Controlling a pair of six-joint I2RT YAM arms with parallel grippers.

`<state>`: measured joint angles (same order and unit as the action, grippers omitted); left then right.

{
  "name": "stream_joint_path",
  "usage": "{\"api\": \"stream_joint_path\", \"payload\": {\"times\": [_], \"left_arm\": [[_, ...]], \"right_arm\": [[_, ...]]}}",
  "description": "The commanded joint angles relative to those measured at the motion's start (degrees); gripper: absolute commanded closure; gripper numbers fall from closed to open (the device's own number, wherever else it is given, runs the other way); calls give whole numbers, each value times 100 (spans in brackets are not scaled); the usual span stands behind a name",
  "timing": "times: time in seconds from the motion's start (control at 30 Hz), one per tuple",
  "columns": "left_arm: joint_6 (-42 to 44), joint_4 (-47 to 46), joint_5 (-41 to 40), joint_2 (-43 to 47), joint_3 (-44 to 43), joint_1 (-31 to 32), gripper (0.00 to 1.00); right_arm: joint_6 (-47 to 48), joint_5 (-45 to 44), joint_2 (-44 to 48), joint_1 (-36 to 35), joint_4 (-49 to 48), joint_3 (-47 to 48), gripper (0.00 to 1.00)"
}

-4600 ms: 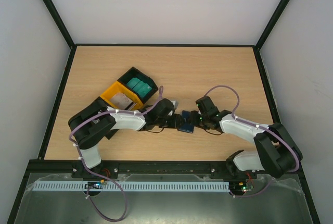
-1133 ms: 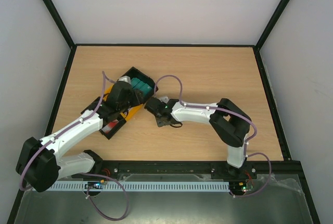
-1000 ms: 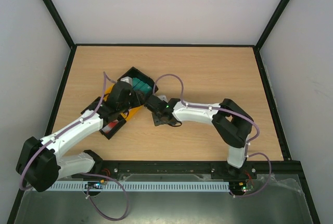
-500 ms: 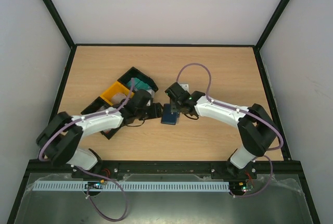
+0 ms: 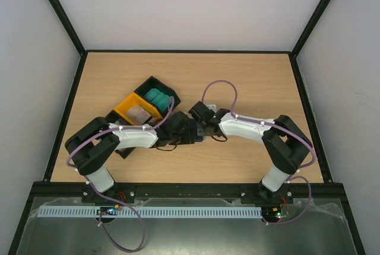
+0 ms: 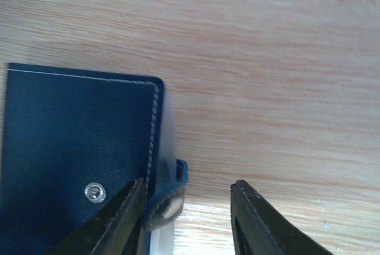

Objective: Put the credit cards into the card holder
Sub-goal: Close the card holder at the center of the board.

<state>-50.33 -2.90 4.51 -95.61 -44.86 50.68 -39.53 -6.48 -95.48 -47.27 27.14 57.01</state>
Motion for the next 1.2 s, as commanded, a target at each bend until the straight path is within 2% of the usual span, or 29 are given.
{"api": "stream_joint_path", "payload": {"times": [0.0,0.23,0.47,0.97,1.17], "left_arm": [[-255,674,-451,-295,66,189,42],[-371,912,-741,-380,127,218,44],[-412,1039,-853,-512,108,220,44],[-416,1002,-814,-498,125,221,46],[-406,977,-818,-454,144,219,47]], "right_arm": [[-230,-269,192,-11,150,-241,64],[-376,-416,340,27,-9,-347,74],[-510,-512,501,159,-120,-405,77],[-514,-82,436,238,-320,-561,89],[-446,-33,547,237,-512,-649,98]]}}
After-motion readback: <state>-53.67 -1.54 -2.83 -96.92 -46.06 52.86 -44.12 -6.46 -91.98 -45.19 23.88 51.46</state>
